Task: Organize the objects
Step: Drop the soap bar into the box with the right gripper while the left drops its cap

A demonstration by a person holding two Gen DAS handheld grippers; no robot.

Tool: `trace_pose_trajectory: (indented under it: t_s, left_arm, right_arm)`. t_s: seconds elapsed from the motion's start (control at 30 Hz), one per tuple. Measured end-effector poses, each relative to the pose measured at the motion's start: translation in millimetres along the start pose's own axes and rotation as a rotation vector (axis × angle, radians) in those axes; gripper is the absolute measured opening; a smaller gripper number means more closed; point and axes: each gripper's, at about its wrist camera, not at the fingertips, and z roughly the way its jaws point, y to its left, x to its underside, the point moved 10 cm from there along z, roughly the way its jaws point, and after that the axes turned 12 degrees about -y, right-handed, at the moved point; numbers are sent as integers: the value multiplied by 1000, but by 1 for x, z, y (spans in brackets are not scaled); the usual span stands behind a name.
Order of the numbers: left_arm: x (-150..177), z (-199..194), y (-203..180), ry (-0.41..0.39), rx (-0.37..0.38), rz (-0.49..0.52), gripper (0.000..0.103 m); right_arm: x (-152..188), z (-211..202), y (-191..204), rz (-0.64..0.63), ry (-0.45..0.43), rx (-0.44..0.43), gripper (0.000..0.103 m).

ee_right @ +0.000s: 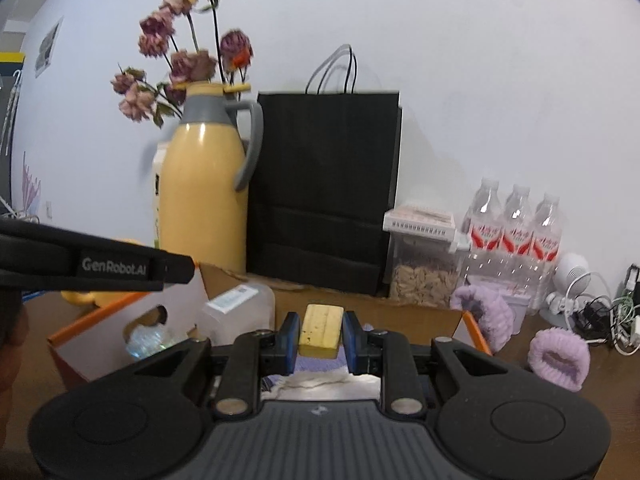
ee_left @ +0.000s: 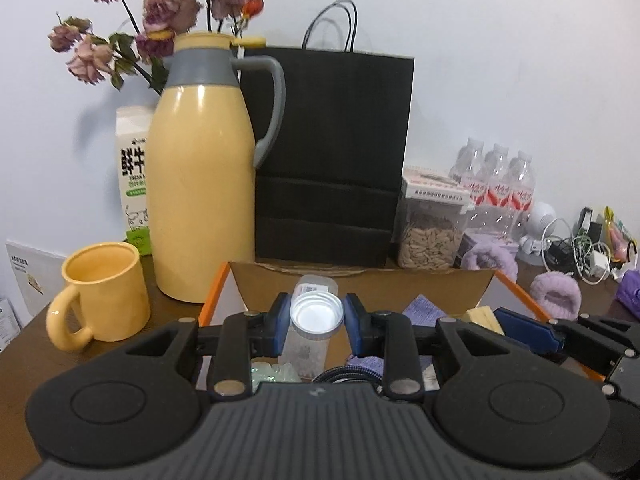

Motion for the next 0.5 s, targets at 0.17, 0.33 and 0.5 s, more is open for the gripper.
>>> trace_pose_trajectory:
  t_s: [0.17,0.33,0.5]
  left_arm:
    - [11,14,4,25,-9,15,31]
    - [14,15,9,13,-33,18,93]
    - [9,7,12,-30,-51,-2,103]
  right_arm:
    - [11,14,-6,-8,40,-11,22]
    - [20,17,-10,-11,72,-2,46]
    - [14,9,-15,-2,38,34,102]
